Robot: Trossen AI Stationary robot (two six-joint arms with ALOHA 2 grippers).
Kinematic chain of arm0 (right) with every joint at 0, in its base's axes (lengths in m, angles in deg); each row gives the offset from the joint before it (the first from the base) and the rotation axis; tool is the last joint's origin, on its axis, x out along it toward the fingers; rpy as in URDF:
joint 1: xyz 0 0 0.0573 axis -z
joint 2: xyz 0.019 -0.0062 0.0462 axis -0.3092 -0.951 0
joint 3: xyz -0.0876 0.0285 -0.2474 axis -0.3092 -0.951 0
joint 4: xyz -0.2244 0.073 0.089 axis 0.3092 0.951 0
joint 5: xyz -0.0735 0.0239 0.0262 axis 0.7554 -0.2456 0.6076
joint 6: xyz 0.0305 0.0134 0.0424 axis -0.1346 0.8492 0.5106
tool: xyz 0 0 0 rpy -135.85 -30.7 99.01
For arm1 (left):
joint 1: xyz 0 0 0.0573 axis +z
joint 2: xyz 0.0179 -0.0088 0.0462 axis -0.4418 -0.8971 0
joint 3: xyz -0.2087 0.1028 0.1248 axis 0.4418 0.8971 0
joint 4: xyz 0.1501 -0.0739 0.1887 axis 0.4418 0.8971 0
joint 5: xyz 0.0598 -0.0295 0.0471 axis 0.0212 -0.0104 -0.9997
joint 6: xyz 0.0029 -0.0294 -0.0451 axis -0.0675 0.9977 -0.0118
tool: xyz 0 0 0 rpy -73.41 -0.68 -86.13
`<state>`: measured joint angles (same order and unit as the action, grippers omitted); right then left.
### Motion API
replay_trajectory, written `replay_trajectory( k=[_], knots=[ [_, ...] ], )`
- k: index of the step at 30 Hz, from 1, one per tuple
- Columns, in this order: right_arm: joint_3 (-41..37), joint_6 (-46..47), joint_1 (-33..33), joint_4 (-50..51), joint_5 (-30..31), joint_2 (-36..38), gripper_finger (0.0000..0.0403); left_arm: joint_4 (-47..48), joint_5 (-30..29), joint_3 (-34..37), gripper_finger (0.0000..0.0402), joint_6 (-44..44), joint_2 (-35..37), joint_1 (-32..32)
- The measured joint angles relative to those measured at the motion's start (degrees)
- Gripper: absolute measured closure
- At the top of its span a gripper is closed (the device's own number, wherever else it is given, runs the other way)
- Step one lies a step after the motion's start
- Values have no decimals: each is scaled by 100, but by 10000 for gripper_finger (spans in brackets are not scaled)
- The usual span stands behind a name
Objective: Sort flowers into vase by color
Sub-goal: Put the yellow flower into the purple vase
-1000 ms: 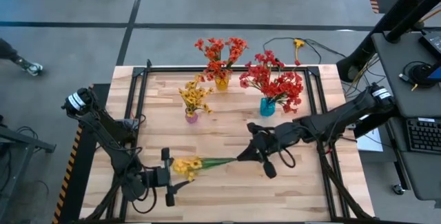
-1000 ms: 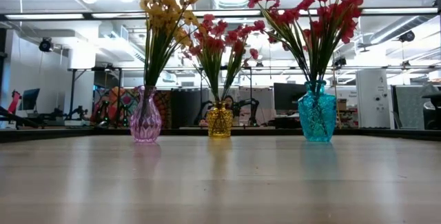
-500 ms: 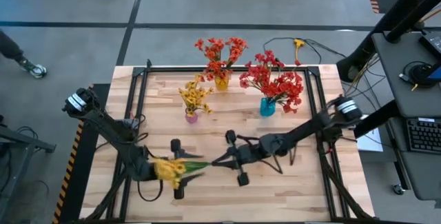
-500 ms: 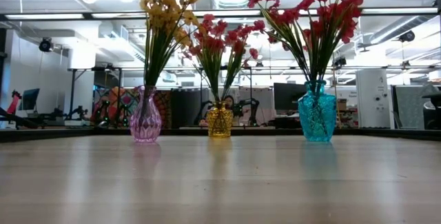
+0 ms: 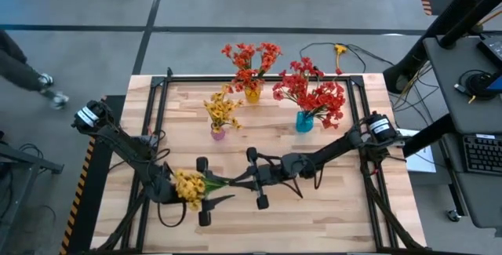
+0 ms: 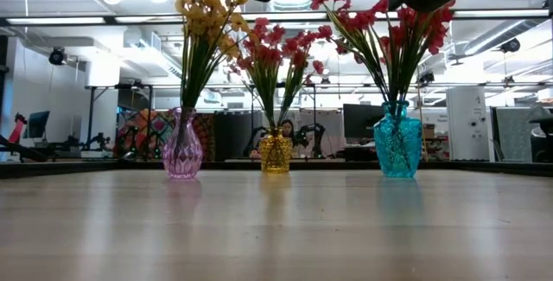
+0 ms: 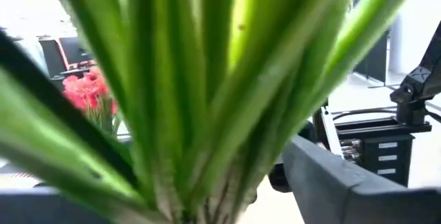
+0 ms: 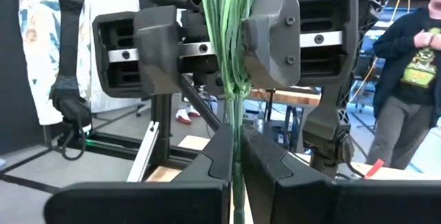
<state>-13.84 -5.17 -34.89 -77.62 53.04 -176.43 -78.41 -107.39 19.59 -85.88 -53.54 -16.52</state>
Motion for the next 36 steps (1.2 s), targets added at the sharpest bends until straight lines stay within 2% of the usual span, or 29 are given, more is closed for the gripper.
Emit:
replay_trajectory(
  k=[9,13,16,20,25,31,36],
  knots=[
    [-17,22,2,8,11,13,389,3,-580,2,349,101,-1,-7],
    [-17,75,2,22,12,13,365,8,-591,2,390,130,0,-7],
    [-17,219,7,32,50,30,325,9,-590,4,392,130,0,-7],
    [-17,187,2,287,433,102,265,30,-697,4,388,130,1,-7],
    [-17,215,7,1598,916,568,214,497,-1608,6,391,160,105,-9],
    [-17,393,2,3031,1259,1299,196,1579,-2196,7,392,309,663,33],
    [-20,580,2,3808,1261,1722,199,3504,-2237,33,393,1381,1435,229]
  ],
)
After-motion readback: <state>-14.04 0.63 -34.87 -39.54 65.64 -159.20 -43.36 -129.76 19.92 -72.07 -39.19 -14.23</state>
